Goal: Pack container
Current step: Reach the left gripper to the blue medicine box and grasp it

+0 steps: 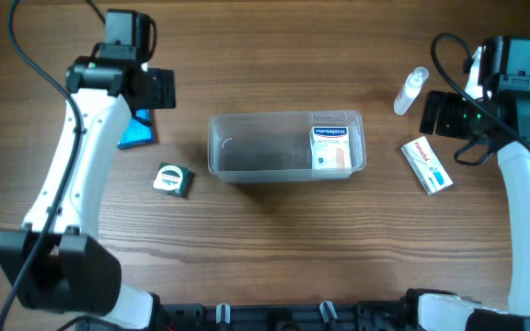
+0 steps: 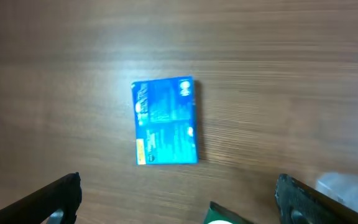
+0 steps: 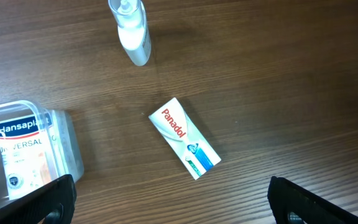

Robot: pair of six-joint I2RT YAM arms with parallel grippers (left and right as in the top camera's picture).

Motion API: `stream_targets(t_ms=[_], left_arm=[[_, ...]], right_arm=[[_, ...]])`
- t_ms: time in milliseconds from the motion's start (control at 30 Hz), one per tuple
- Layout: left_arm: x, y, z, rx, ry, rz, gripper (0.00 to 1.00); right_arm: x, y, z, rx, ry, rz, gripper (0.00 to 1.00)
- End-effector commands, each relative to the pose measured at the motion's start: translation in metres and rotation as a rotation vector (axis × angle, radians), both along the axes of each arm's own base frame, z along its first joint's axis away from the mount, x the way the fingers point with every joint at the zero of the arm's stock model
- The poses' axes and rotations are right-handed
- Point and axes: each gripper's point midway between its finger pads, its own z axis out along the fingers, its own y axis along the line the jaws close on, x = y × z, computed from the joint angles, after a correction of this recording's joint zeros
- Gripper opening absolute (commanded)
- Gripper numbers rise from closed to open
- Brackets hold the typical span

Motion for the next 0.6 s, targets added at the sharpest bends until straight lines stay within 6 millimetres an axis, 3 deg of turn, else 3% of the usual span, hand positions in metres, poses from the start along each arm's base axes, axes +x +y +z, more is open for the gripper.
stream_targets(t_ms=[0, 200, 300, 433, 567], left_arm=[[0.003, 0.04, -0.004, -0.069, -0.03, 0.211, 1.0], [0.019, 0.037, -0.036, -0.327, 0.015, 0.095, 1.0], [0.021, 0.042, -0.051, -0.307, 0.046, 0.111, 1.0], [0.031, 0.045, -0.054, -0.279, 0.024, 0.074, 1.0], [0.035, 0.039, -0.071, -0.285, 0.061, 0.004, 1.0]], right_arm=[[0.0, -0.004, -0.003, -0.017, 0.01, -0.004, 1.0], [0.0, -0.004, -0.003, -0.017, 0.01, -0.004, 1.0], [0.001, -0.004, -0.002, -0.018, 0.005, -0.004, 1.0], [0.004, -0.004, -0.001, -0.019, -0.005, -0.004, 1.0], [0.004, -0.004, -0.001, -0.016, -0.006, -0.003, 1.0]])
